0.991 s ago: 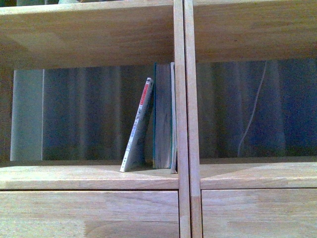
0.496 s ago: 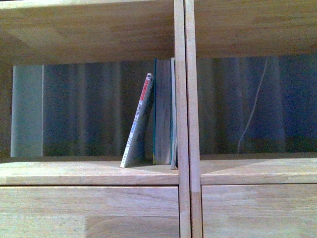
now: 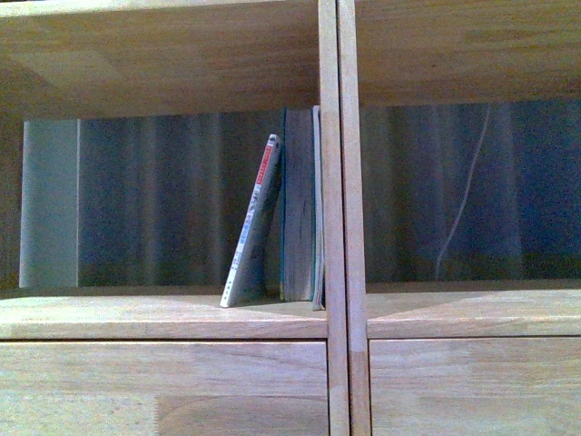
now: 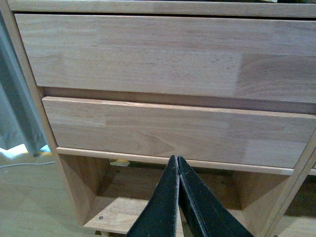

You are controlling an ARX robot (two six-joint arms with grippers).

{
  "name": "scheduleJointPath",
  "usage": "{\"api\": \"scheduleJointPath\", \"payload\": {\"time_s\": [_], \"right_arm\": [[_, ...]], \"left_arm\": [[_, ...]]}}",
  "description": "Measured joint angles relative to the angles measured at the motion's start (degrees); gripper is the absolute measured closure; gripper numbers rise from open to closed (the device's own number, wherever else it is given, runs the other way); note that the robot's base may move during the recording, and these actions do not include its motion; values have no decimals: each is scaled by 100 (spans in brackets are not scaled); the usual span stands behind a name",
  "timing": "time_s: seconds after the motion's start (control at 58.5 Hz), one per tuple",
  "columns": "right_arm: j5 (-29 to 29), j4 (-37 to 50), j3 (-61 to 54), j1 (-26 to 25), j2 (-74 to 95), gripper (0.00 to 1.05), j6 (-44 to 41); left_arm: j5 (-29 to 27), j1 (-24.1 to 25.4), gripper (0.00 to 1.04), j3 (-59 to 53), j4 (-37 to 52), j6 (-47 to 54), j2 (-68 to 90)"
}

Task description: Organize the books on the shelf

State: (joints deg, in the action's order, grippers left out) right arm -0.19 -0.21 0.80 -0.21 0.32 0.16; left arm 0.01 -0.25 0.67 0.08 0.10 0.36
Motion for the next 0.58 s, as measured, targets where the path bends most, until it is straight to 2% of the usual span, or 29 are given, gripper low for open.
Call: {"api": "scheduleJointPath", "payload": {"time_s": [0.444,0.547,0.581], "right_arm": [[0,0,0,0,0,22,0],[0,0,0,0,0,7,0],[0,0,0,0,0,6,0]], "left_arm": [[-2,0,23,0,0,0,0],[-2,0,7,0,0,0,0],[0,0,6,0,0,2,0]]}}
